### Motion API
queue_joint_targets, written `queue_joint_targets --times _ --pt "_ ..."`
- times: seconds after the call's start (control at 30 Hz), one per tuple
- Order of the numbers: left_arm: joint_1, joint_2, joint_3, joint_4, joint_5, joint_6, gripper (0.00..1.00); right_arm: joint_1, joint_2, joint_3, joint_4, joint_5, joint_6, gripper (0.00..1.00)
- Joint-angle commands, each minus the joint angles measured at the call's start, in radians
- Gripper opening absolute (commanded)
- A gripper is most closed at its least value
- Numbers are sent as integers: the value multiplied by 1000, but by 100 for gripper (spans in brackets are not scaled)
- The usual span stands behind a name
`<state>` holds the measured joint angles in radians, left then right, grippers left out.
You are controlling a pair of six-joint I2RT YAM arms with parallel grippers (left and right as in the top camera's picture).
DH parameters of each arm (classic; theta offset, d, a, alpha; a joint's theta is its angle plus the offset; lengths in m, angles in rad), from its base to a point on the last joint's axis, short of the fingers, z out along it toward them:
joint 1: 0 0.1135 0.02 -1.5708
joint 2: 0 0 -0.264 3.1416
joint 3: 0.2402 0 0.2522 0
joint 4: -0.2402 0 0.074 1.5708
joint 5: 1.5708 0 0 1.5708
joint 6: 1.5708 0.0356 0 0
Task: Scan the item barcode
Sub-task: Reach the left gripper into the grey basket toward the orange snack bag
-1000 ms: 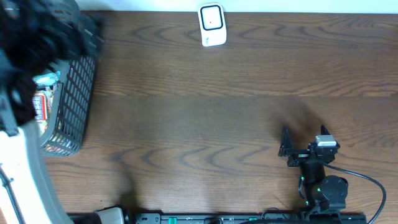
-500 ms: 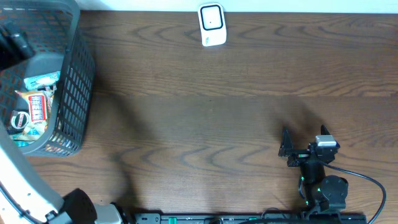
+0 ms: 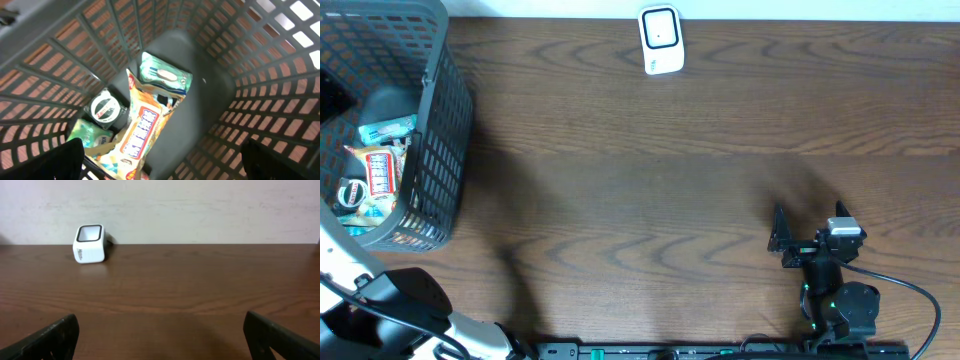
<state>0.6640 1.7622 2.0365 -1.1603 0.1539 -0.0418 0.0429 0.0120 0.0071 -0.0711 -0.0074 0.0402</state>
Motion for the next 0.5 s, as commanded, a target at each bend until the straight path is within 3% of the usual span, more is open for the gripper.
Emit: queue_joint_targets --times 0.0,0.27,0.47 --pt "1 1 -45 6 -92 -12 98 11 -5 -2 -4 -2 -11 99" --pt "0 31 -259 89 -229 16 98 11 -5 -2 -4 -2 -11 99" --pt "0 31 -423 215 -230 101 98 11 -5 -2 -4 -3 -11 99"
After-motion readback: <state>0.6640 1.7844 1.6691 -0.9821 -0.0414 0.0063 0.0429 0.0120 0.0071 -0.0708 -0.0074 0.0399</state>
